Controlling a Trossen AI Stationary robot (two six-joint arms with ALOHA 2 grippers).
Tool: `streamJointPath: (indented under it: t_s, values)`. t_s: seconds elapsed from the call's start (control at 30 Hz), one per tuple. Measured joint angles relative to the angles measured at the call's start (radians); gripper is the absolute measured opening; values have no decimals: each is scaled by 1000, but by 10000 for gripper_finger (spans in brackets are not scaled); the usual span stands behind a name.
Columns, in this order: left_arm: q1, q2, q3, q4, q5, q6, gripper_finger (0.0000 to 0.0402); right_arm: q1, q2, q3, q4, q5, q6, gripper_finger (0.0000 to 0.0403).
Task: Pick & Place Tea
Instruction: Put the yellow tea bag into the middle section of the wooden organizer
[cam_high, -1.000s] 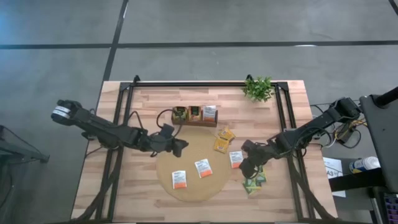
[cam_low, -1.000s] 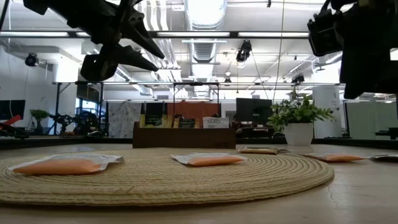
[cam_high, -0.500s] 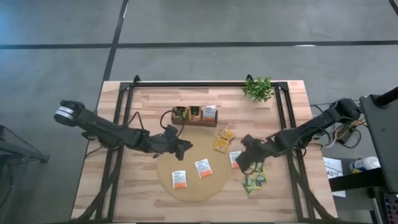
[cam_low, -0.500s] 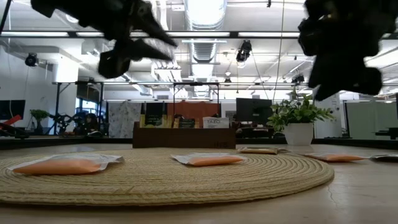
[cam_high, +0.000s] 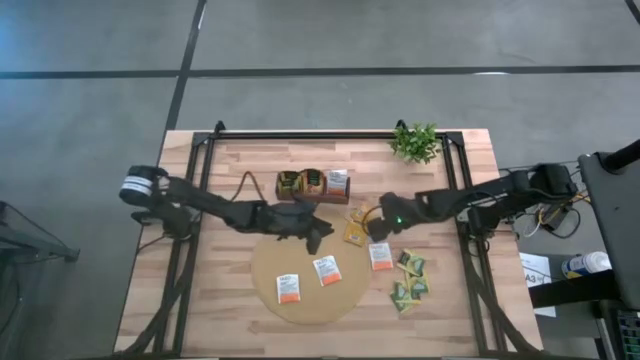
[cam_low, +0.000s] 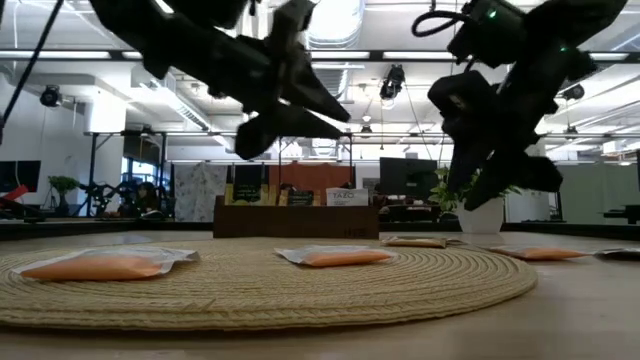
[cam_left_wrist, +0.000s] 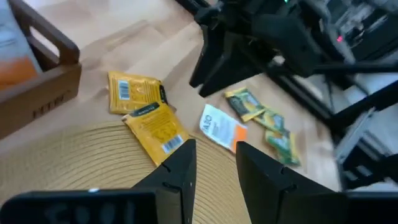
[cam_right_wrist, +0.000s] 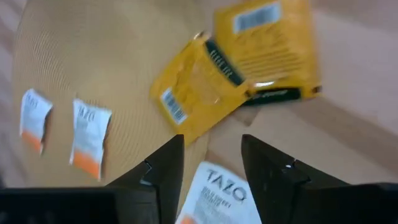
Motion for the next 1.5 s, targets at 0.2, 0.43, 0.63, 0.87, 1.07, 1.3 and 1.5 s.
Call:
streamJointPath:
  t_s: [0.2, 0.43, 0.63, 0.87, 1.07, 1.3, 1.5]
  values:
    - [-1, 128, 111, -19, 92, 107, 107, -43, 96, 2, 90, -73, -58, 171]
    - [0, 269, 267, -188, 127, 107, 107, -46, 128, 5, 90, -51, -113, 176]
    - [9, 377, 393, -262, 135, 109, 107, -45, 128, 2, 91, -51, -147, 173]
    - [38, 479, 507, -376, 125, 104, 107, -45, 143, -2, 108, -43, -196, 169]
    - [42, 505, 527, -384, 124, 101, 107, -51, 171, -6, 138, -32, -231, 162]
    - [41, 505, 501, -386, 123, 76, 107, -61, 229, -7, 197, -59, -238, 160]
    - [41, 505, 494, -390, 122, 78, 107, -63, 231, -10, 268, -66, -253, 154]
